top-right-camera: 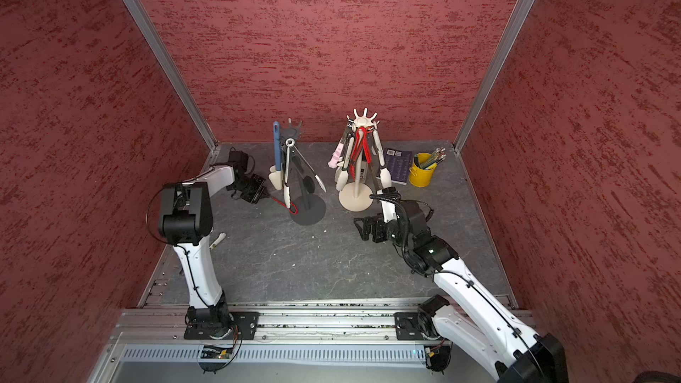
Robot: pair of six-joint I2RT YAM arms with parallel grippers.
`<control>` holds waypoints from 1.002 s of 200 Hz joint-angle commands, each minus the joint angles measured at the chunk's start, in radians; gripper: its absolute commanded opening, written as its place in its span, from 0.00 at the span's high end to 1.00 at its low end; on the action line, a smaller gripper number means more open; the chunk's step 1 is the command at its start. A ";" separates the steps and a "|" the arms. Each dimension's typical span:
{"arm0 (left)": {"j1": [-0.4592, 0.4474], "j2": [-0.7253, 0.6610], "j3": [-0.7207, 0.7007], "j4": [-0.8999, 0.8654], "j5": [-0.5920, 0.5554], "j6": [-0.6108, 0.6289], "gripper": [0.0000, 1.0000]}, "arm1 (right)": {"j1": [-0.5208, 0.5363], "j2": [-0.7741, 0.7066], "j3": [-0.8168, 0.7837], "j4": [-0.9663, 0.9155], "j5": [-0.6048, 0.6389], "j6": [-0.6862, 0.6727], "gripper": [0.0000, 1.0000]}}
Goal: Hang food tongs on kitchen utensil racks
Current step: Move the food tongs to the center of the board.
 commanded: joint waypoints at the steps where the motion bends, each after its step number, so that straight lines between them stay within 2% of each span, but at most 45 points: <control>1: 0.024 -0.108 -0.172 0.059 0.024 -0.081 0.98 | -0.007 -0.008 0.033 0.006 -0.001 -0.032 0.01; 52: 0.020 -0.453 -0.565 0.159 0.071 -0.290 1.00 | -0.011 0.048 0.089 0.024 -0.023 -0.058 0.01; 75: -0.045 -0.587 -0.697 0.155 0.049 -0.421 1.00 | -0.011 0.071 0.102 0.055 -0.047 -0.058 0.01; 96: -0.164 -0.697 -0.823 0.224 0.023 -0.622 1.00 | -0.013 0.086 0.118 0.072 -0.059 -0.069 0.01; 113: -0.306 -0.761 -0.894 0.271 -0.032 -0.787 1.00 | -0.014 0.092 0.131 0.077 -0.066 -0.081 0.01; 138: -0.523 -0.822 -0.987 0.354 -0.164 -1.054 1.00 | -0.015 0.091 0.135 0.082 -0.084 -0.091 0.01; 158: -0.642 -0.824 -1.010 0.373 -0.273 -1.181 1.00 | -0.014 0.086 0.129 0.082 -0.095 -0.097 0.01; 171: -0.691 -0.799 -1.008 0.393 -0.314 -1.241 0.90 | -0.014 0.082 0.123 0.079 -0.098 -0.104 0.01; 185: -0.727 -0.765 -1.003 0.432 -0.355 -1.298 0.86 | -0.016 0.075 0.116 0.078 -0.094 -0.106 0.01; 192: -0.743 -0.749 -0.992 0.434 -0.370 -1.323 0.76 | -0.016 0.074 0.114 0.079 -0.093 -0.106 0.01; 200: -0.751 -0.728 -0.978 0.436 -0.374 -1.334 0.58 | -0.017 0.073 0.112 0.081 -0.093 -0.105 0.01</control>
